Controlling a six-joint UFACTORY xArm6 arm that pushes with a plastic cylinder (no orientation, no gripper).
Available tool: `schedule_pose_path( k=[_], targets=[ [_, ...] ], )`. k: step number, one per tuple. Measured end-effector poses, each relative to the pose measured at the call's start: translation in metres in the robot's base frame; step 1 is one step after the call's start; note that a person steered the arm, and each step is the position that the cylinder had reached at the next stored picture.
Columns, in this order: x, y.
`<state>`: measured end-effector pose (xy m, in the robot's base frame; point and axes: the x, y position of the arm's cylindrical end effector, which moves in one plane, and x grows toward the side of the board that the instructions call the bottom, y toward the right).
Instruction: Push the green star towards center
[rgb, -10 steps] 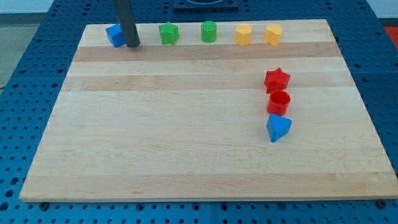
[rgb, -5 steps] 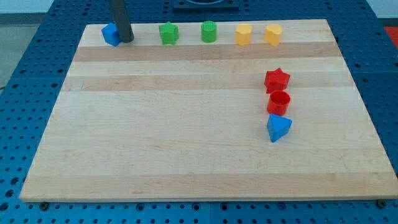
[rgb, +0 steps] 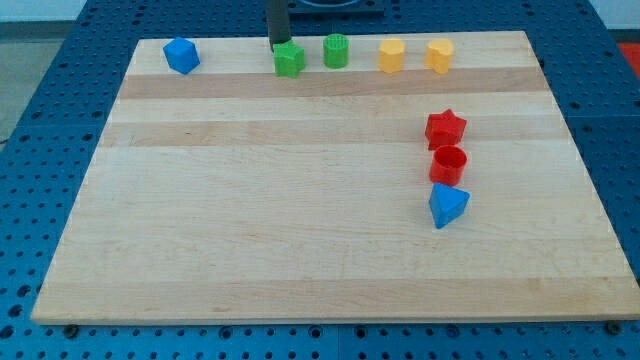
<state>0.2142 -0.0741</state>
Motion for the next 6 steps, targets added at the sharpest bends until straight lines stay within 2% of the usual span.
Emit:
schedule_pose_path(
  k=[1,2,4,6],
  targets=[
    [0.065,0.005],
    [0.106,0.045],
    [0.106,0.053],
    [0.112,0.242]
  ],
)
